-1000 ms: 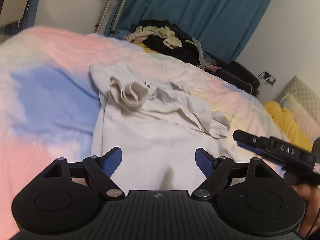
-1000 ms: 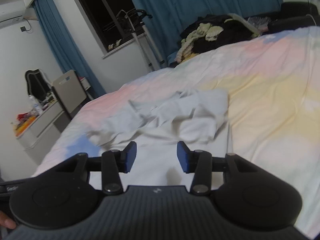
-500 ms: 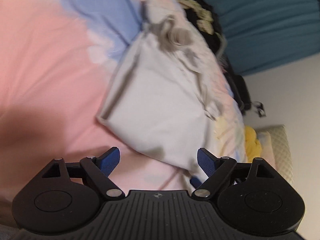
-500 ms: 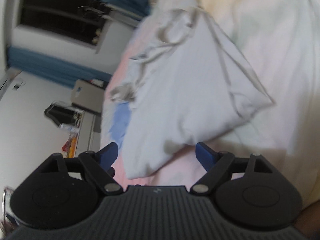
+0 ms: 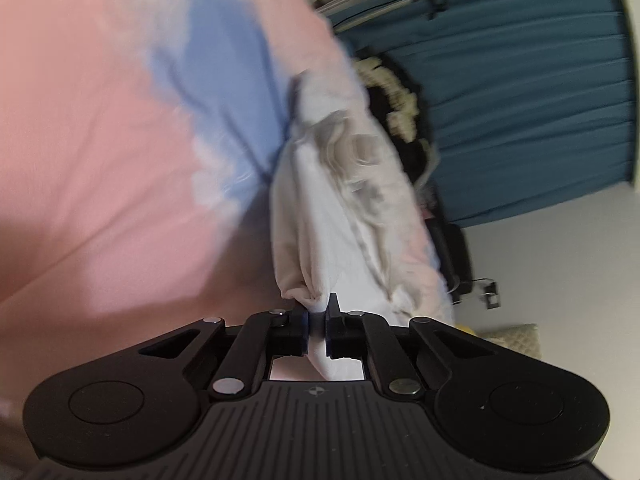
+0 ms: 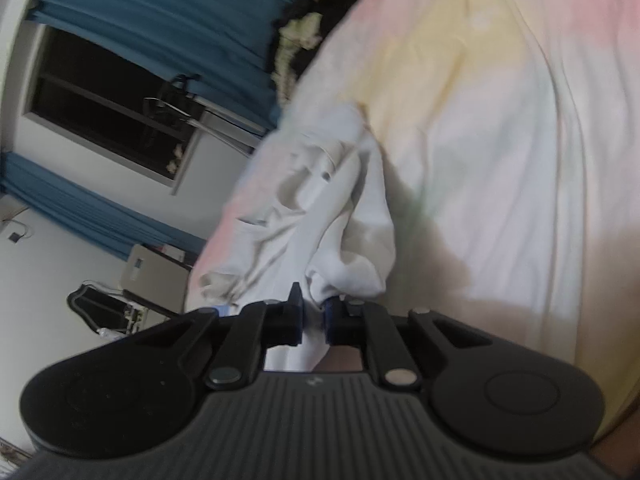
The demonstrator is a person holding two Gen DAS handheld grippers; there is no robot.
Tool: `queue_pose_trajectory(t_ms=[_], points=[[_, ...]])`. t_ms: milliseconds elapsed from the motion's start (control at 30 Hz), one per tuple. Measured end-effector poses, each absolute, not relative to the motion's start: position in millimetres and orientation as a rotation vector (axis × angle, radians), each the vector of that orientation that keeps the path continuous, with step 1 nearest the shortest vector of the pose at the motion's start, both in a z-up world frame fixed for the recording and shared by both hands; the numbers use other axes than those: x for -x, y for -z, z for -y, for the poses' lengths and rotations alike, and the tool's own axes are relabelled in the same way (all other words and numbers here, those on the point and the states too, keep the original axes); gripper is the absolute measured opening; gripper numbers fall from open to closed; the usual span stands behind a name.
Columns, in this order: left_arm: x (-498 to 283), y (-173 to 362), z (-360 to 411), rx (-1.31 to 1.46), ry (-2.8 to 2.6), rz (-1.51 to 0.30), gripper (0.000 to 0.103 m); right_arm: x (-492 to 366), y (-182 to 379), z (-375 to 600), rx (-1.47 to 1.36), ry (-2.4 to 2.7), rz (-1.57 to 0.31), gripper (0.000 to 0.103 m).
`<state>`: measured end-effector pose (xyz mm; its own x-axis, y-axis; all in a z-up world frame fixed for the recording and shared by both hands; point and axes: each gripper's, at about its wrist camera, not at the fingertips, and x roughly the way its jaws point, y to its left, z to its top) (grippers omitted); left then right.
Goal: Fold clothes
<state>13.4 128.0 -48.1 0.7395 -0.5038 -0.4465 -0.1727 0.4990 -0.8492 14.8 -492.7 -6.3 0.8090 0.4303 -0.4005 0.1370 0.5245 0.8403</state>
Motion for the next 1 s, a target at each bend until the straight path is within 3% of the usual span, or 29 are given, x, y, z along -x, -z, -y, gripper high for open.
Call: queue_pose_trajectory(t_ms=[200,433,667,1000], points=[[46.8,-18.3,-134.7,0.984,0.324,-0.614,0.007,34.0,-45.8,481.7,-1.013,-0.282,-0.605,0.009],[87.6,-30.3,-142.7,1.012,0.374,-0.630,0.008,89.0,-55.9,399.1,-1.099,-0.285,-0.666,0.010],[-13.6,-26.1,-136.8,1.036,0.303,-0.652,0.008,0.4,-52.7,357.3,-1.134,-0.204,-0.651,0.011],[-183.8,27.1,-123.2,0.857,0.144,-0.754,0.008,-191.1,21.1,348.0,-1.121,-0.078,-0.755,0.014]])
